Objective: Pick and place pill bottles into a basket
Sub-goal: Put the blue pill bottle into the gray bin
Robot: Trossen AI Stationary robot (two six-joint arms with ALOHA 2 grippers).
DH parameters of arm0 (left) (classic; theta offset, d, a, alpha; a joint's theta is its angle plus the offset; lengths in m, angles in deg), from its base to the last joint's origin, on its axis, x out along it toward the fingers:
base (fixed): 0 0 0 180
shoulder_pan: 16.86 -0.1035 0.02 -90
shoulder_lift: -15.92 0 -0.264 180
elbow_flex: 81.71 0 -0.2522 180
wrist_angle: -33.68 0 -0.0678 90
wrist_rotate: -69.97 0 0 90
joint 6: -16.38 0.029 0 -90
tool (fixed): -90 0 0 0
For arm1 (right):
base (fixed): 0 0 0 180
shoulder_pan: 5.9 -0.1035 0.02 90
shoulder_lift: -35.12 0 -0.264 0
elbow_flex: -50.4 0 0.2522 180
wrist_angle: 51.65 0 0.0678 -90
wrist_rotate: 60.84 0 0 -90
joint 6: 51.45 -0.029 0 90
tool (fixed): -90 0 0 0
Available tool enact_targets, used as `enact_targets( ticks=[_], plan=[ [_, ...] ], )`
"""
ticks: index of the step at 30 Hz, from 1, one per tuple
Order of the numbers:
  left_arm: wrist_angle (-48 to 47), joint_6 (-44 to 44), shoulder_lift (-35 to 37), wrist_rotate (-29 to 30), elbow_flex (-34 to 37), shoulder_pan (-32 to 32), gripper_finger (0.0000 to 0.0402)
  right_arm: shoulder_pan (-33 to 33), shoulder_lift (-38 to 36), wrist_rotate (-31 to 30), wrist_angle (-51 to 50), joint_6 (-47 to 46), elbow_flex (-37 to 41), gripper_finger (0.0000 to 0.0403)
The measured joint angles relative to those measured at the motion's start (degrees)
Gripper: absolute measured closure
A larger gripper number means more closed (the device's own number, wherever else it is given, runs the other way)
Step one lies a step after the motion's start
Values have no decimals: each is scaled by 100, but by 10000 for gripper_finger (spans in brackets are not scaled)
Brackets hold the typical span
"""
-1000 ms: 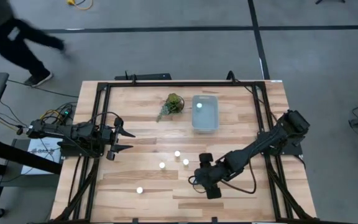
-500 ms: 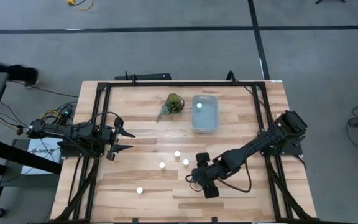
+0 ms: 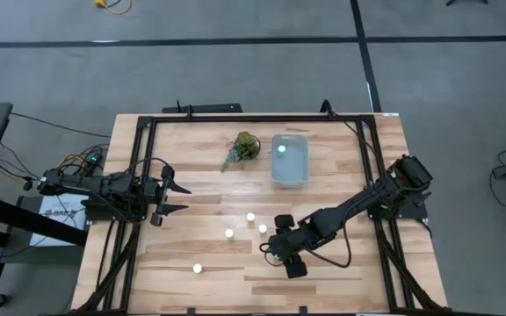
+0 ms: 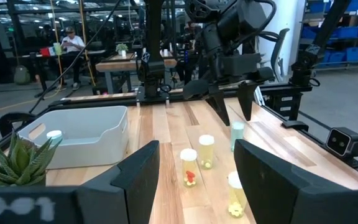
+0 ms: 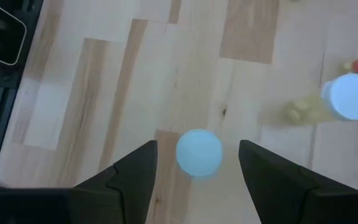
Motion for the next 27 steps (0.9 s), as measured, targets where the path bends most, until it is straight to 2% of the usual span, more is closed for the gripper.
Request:
enact_targets(
  ticks=[27],
  plan=[
    [5,36,-9,2,-1,2,203,9,273,172,177,28,0,190]
  ],
)
